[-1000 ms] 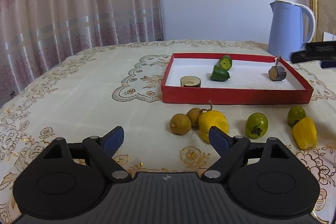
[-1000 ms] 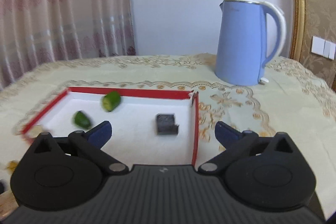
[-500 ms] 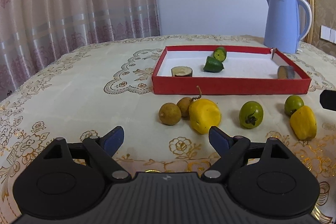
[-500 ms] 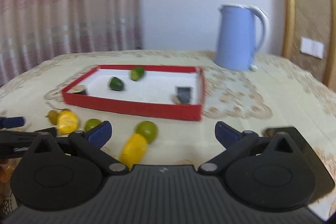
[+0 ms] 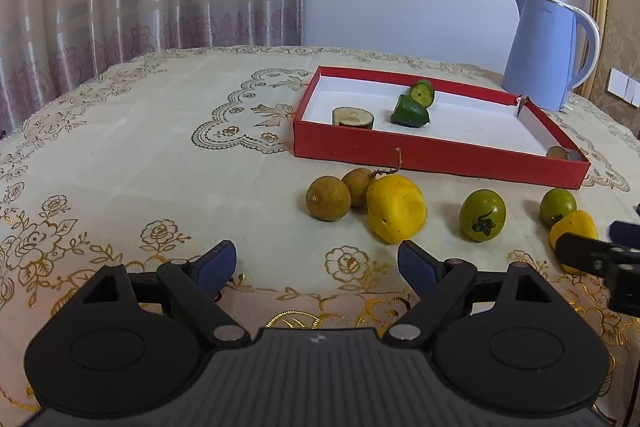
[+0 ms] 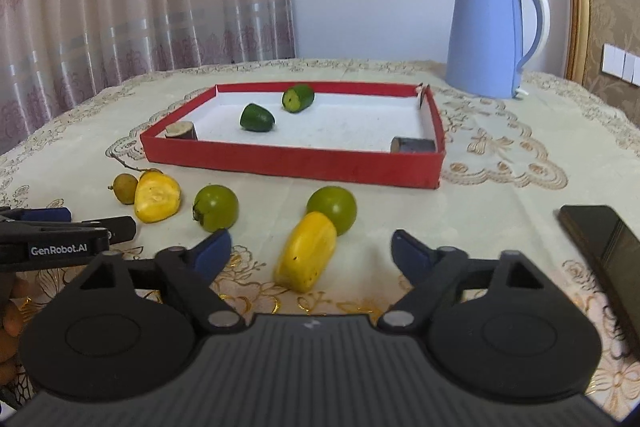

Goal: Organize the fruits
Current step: 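Grasp the yellow pepper with the right gripper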

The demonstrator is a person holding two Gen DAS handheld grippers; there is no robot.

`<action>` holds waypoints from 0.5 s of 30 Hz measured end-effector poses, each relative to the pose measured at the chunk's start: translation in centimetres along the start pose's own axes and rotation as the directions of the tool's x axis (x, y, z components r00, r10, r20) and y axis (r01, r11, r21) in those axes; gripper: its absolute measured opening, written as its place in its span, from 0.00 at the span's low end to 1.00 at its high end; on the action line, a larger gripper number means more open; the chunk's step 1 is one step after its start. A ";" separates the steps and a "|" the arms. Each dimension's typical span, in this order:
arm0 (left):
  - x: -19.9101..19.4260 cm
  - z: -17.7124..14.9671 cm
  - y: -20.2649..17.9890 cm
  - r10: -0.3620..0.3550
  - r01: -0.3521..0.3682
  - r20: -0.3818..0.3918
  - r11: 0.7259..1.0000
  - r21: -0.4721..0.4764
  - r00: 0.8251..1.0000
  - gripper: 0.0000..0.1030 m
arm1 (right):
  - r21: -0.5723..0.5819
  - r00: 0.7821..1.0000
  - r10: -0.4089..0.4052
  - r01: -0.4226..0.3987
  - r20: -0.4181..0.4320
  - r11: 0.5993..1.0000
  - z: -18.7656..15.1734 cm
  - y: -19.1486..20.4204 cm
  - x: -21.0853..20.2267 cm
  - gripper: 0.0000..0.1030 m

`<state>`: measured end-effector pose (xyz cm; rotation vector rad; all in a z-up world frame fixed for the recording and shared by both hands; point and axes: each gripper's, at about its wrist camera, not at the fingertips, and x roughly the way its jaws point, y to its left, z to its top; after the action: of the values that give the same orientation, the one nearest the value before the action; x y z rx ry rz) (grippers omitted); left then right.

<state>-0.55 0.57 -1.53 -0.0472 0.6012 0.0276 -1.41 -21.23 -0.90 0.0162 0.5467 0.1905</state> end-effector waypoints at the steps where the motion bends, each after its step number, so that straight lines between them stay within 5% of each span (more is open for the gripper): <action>1: 0.0 0.0 0.0 0.001 -0.001 0.001 1.000 0.003 1.000 0.86 | -0.002 1.000 0.005 -0.005 -0.013 1.000 0.0 0.1 0.2 0.52; 3: 0.0 0.0 -0.2 -0.003 0.003 0.001 1.000 0.011 1.000 0.86 | 0.003 1.000 0.008 -0.008 -0.029 1.000 -0.1 0.1 0.6 0.39; 15: 0.2 0.0 -0.3 -0.001 0.001 -0.004 1.000 0.020 1.000 0.86 | -0.040 0.999 0.002 -0.003 -0.038 0.999 0.0 0.6 0.7 0.24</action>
<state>-0.40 0.29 -1.59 -0.0280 0.6051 0.0206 -0.92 -20.54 -1.27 -0.0258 0.5808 0.2044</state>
